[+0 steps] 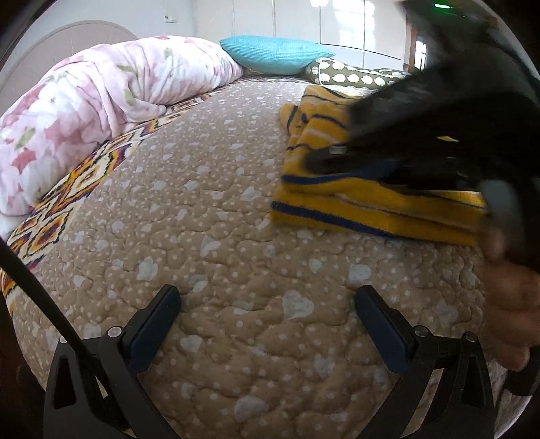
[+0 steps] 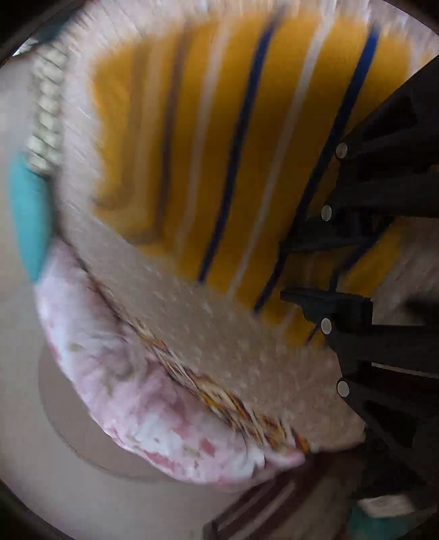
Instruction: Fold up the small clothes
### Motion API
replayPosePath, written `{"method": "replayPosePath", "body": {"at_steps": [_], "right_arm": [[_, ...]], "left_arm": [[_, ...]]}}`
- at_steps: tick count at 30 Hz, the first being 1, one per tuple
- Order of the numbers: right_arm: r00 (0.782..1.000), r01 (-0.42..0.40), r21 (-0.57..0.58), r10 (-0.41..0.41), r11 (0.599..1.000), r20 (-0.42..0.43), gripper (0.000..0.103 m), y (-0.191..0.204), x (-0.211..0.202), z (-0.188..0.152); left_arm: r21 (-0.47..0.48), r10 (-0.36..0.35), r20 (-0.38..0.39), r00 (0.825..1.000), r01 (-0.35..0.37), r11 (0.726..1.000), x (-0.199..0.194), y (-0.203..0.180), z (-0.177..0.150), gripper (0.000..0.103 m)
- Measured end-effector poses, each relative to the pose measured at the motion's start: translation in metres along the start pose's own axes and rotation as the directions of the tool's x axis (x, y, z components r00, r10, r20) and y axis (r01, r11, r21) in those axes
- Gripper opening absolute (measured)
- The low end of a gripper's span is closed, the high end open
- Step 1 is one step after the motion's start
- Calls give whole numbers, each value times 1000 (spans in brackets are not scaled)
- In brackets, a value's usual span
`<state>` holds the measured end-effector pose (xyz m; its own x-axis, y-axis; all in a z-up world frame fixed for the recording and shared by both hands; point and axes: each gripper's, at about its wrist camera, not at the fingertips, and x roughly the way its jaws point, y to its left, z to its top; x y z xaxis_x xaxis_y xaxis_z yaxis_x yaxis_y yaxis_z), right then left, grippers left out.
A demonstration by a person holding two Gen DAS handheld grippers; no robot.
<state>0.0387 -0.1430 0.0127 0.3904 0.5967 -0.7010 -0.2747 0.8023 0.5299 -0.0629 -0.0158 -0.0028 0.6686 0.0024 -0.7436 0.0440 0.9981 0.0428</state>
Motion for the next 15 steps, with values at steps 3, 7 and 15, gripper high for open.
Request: {"method": "replayPosePath", "body": {"at_steps": [3, 7, 15], "right_arm": [[999, -44, -9, 44, 999, 13, 24, 7, -12, 3], [986, 65, -25, -60, 998, 153, 27, 3, -72, -15], [918, 318, 136, -341, 938, 204, 35, -64, -134, -75]], "left_arm": [[5, -6, -2, 1000, 6, 1000, -1, 0, 0, 103], [7, -7, -3, 1000, 7, 1000, -1, 0, 0, 103], [9, -19, -74, 997, 19, 1000, 2, 1, 13, 103]]}}
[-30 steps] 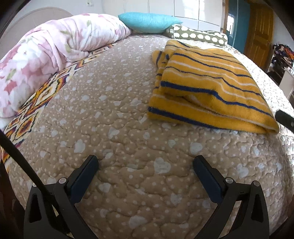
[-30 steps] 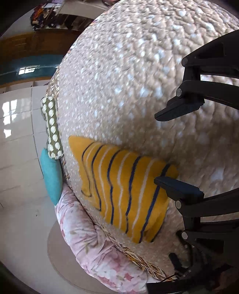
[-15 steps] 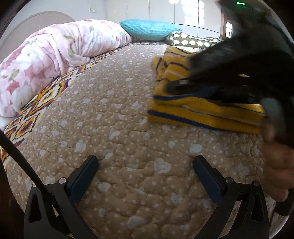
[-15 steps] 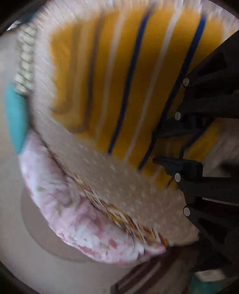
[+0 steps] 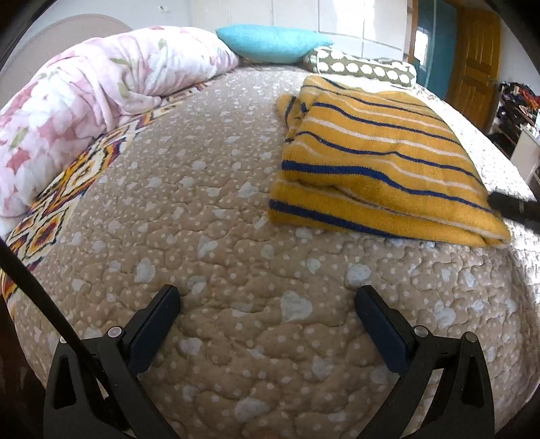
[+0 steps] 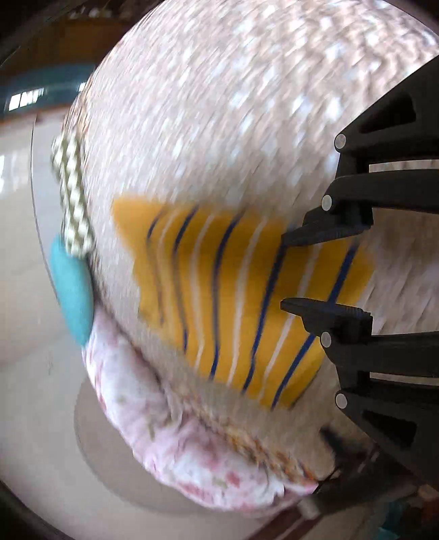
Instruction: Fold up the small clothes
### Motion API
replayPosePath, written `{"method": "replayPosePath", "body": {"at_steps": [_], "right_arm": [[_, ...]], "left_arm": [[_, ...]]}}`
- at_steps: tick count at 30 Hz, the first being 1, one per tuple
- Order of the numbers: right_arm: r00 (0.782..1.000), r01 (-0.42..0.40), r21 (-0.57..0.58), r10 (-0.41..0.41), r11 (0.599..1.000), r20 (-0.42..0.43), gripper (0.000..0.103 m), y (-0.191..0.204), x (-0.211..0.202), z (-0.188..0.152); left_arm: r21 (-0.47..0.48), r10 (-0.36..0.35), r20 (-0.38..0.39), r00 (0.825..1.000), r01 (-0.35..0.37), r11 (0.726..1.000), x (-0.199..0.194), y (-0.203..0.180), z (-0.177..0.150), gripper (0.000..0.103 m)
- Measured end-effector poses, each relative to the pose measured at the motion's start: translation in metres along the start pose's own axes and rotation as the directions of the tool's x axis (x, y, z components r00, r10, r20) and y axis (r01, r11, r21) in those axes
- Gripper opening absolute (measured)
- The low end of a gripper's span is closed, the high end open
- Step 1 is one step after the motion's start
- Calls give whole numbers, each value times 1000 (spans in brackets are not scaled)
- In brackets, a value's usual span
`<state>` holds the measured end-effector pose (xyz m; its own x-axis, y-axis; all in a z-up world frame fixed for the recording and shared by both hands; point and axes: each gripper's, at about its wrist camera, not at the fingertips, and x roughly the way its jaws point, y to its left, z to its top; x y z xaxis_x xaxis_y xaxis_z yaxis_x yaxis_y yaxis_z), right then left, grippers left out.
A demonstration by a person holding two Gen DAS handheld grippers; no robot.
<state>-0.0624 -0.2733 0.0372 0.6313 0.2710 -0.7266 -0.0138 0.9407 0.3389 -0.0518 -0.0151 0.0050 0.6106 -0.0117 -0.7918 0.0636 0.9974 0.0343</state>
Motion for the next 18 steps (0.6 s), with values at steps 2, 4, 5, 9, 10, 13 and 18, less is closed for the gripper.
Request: {"method": "replayPosePath", "body": {"at_steps": [2, 4, 5, 9, 10, 13, 18], "right_arm": [[1000, -2, 33, 1, 999, 20, 39, -12, -3, -8], [999, -5, 59, 2, 998, 49, 41, -18, -6, -11], [998, -1, 61, -2, 998, 60, 41, -18, -6, -11], [996, 2, 58, -7, 998, 90, 41, -16, -1, 0], [995, -1, 65, -5, 998, 97, 41, -16, 3, 2], [994, -15, 97, 4, 995, 109, 41, -17, 9, 5], [995, 0, 92, -9, 996, 99, 41, -13, 20, 6]], "left_arm": [[-23, -27, 11, 1000, 27, 999, -8, 4, 7, 102], [-36, -72, 47, 996, 74, 997, -22, 7, 18, 102], [-28, -100, 90, 991, 103, 994, -34, 7, 30, 102], [5, -135, 206, 969, 137, 991, -54, 1, 85, 102], [12, -169, 202, 965, 170, 985, -50, -2, 102, 102], [40, -203, 160, 966, 199, 979, -15, -17, 149, 102], [139, -75, -41, 996, 80, 987, 81, -38, 175, 42]]}}
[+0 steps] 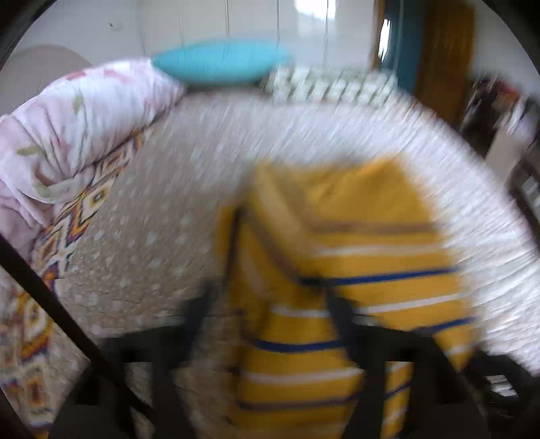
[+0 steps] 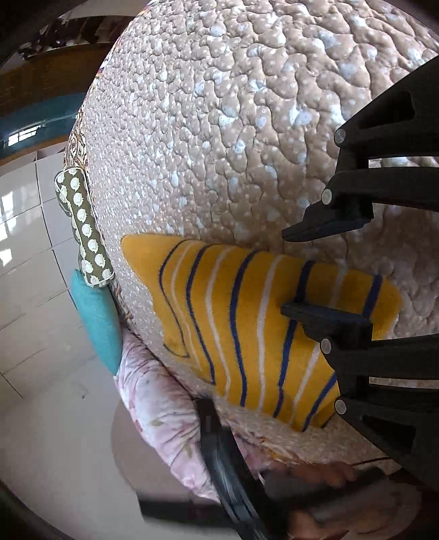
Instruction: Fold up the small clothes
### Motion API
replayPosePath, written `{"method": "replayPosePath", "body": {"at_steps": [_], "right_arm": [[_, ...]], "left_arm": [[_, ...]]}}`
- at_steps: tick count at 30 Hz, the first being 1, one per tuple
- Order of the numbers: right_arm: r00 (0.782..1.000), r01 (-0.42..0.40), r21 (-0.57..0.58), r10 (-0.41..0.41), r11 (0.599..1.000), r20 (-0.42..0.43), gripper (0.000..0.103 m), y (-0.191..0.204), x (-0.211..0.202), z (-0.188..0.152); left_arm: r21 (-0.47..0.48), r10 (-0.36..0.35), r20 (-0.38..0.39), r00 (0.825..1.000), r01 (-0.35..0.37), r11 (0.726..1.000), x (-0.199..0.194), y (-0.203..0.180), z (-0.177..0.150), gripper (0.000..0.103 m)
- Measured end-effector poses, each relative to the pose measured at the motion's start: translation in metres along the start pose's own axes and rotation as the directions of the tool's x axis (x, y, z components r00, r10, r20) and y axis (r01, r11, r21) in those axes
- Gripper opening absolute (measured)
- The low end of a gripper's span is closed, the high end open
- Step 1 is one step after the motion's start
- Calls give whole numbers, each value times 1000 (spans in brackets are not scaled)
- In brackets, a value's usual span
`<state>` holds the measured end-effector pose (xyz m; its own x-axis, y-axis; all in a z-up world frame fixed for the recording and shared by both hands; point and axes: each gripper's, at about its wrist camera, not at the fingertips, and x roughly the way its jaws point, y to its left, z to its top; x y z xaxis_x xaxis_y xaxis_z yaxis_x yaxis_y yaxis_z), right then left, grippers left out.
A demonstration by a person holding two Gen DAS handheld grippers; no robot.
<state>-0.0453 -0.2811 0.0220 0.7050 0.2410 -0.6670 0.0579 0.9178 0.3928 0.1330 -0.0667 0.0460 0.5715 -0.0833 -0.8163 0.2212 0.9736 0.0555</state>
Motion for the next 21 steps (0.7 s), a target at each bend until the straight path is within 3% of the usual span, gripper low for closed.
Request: {"method": "replayPosePath", "body": {"at_steps": [1, 3, 6, 10, 14, 18, 21], "right_arm": [[1000, -7, 8, 7, 1000, -5, 41, -2, 1, -1], [1000, -18, 23, 18, 1000, -2, 41, -6, -2, -2], [998, 0, 14, -1, 1000, 55, 41, -1, -19, 3], [995, -29, -48, 34, 998, 89, 41, 22, -26, 23], [998, -17, -112, 23, 994, 50, 41, 40, -10, 21], [1000, 14, -139, -17, 990, -19, 41, 41, 6, -3], [1000, 15, -110, -18, 994, -22, 42, 31, 3, -15]], "left_arm": [[-16, -3, -1, 1000, 3, 1000, 10, 9, -2, 43], [-42, -15, 24, 1000, 16, 999, 11, 22, -6, 56], [-5, 9, 52, 999, -9, 1000, 5, 30, -20, 56], [14, 24, 76, 997, -25, 1000, -4, 33, -28, 56], [-16, 3, 78, 997, -2, 1000, -12, 43, -39, 57], [34, 41, 103, 994, -44, 998, -31, 42, -54, 60], [65, 69, 114, 991, -77, 995, -40, 38, -65, 60]]}}
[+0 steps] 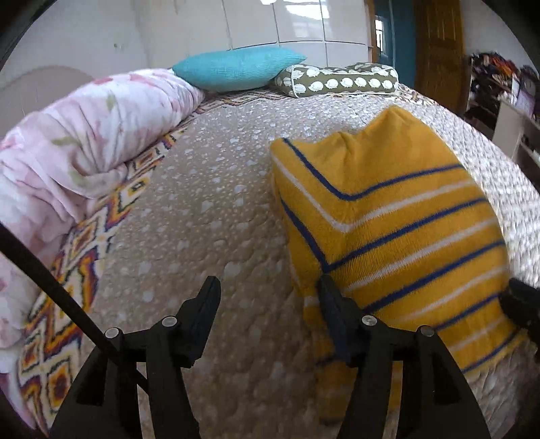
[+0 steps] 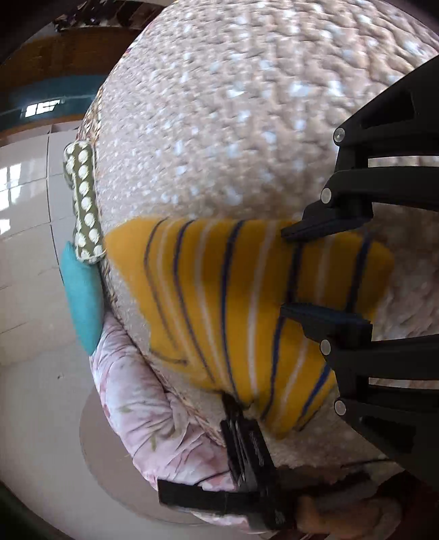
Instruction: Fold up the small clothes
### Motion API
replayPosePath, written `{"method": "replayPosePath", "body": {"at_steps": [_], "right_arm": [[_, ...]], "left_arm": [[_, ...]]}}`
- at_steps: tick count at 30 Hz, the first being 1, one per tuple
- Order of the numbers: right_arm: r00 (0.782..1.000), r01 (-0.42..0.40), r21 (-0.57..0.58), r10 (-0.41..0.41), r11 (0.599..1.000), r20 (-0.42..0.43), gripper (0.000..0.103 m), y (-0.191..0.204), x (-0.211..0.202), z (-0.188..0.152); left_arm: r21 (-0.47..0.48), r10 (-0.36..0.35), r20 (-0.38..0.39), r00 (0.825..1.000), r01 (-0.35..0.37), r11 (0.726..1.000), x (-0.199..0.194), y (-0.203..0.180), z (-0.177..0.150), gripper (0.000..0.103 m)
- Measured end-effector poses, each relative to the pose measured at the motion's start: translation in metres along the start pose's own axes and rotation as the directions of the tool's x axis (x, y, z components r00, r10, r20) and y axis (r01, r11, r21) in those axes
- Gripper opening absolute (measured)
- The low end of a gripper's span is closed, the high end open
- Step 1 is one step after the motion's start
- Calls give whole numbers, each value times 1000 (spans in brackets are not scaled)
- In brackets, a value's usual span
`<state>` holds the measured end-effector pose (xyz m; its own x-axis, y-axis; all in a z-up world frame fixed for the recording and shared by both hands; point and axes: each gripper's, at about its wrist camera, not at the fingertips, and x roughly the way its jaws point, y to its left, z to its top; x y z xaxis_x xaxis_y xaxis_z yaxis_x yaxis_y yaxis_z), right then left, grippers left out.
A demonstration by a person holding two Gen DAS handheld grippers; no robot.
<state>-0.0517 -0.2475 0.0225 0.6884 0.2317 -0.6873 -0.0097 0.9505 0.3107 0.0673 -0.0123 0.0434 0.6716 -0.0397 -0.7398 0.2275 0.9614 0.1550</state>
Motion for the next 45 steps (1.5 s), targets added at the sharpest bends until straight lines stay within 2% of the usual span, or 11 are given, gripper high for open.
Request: {"method": "replayPosePath", "body": {"at_steps": [6, 9, 13, 17, 21, 26, 29, 32, 37, 42, 45], "right_arm": [[999, -32, 92, 32, 995, 1, 46, -16, -12, -13], [996, 23, 48, -28, 999, 90, 46, -2, -37, -13], [985, 9, -35, -3, 999, 174, 46, 26, -54, 14], [993, -17, -68, 24, 998, 117, 41, 37, -18, 46], [999, 20, -81, -24, 996, -42, 38, 29, 51, 59], [995, 90, -192, -96, 977, -25, 38, 50, 45, 64], [999, 41, -231, -36, 972, 27, 38, 72, 31, 70], [999, -10, -284, 1, 959, -32, 38, 100, 54, 81], [988, 26, -304, -70, 952, -135, 38, 115, 120, 86], [997, 4, -227, -21, 974, -71, 39, 103, 70, 80], [1000, 16, -186, -21, 982, -22, 49, 80, 28, 62]], "left_arm": [[7, 53, -47, 998, -52, 999, -18, -5, -23, 59], [-43, 0, -25, 1000, -1, 999, -38, 5, -29, 59], [-113, -62, 3, 998, 62, 992, -47, 12, -19, 65], [-120, -33, -38, 999, 28, 992, -19, 3, -5, 66], [-134, 42, -126, 991, -59, 989, 16, 6, -15, 66], [-213, -41, -154, 987, 7, 977, 19, 30, -27, 69], [-221, -36, -134, 990, 6, 975, 16, 32, -34, 71], [-208, -7, -121, 993, -18, 978, 13, 29, -37, 72], [-229, -20, -115, 993, -7, 974, 13, 34, -38, 73], [-224, -24, -104, 994, 0, 975, 9, 33, -38, 74], [-216, -1, -50, 999, -10, 976, -10, 30, -39, 74]]}}
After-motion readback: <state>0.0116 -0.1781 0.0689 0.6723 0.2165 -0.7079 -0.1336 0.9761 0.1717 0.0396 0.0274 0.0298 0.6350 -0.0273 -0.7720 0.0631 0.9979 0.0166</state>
